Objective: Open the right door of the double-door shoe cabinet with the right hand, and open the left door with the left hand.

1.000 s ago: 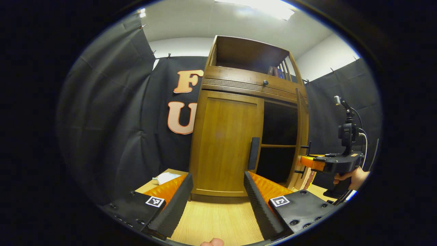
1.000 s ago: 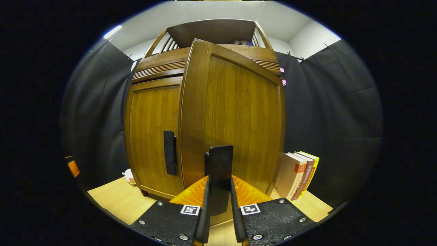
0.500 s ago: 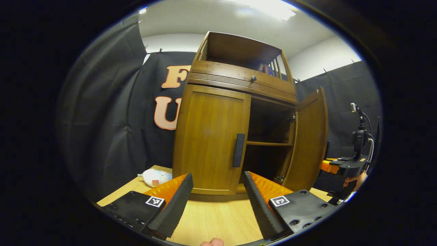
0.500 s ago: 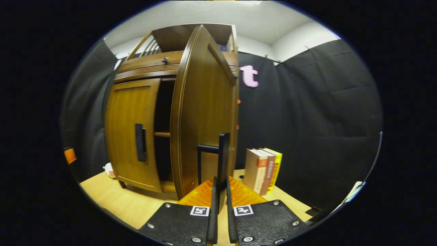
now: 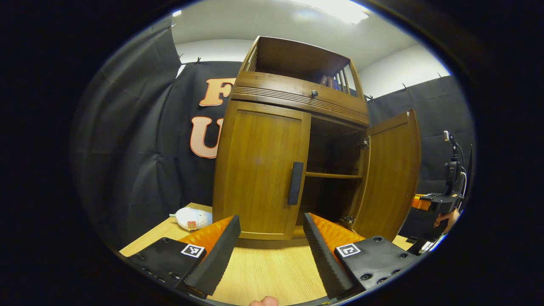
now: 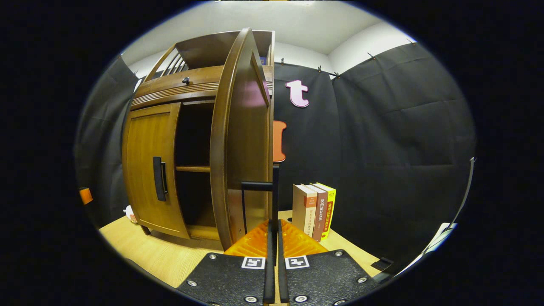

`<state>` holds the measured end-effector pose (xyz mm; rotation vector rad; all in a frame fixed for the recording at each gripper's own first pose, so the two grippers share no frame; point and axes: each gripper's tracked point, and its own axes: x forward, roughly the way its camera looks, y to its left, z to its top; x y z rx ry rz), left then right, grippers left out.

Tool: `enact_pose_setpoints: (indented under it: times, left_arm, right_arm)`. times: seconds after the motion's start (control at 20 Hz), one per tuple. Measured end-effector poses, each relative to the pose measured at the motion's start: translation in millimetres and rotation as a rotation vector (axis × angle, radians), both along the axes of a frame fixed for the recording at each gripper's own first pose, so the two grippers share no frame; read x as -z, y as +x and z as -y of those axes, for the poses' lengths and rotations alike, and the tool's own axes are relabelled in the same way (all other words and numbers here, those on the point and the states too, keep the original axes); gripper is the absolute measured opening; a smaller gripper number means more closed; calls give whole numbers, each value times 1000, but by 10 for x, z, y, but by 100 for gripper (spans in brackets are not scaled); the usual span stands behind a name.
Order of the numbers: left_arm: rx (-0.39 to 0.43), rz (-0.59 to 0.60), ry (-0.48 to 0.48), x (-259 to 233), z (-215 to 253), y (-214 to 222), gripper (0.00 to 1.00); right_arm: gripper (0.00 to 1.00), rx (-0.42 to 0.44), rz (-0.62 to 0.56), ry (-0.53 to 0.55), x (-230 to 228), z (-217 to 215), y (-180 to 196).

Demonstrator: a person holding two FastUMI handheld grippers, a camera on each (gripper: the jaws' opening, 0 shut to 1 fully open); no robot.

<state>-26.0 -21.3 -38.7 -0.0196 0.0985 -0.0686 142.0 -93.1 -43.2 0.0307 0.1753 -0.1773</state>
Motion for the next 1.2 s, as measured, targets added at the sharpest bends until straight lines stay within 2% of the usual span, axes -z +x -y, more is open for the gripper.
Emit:
enact_pose_setpoints:
  times: [0.15,0.3,0.45,0.55,0.75,0.8,1.0,1.2]
  left_arm:
    - [-36,-10,-9,44,46,31,99]
    - [-67,6,-16,24,196,79,94]
    - [-50,-29,-8,115,405,138,99]
    - [-63,-27,11,89,504,161,94]
    - [-95,-24,44,120,740,219,94]
    - [-102,-27,43,133,805,238,96]
    - [-102,-51,33,200,1099,222,94]
    - [-92,-65,43,250,1260,216,94]
  right_arm:
    - [3,-32,1,22,1,8,6]
    - [3,-88,-3,29,12,41,-8]
    - [3,-127,31,77,-18,47,34]
    - [3,-165,31,77,-17,66,40]
    - [3,-239,22,96,9,158,25]
    - [3,-252,21,103,12,177,20]
    - [3,-308,-11,122,79,168,-46]
    - [3,-295,-26,94,107,223,-151]
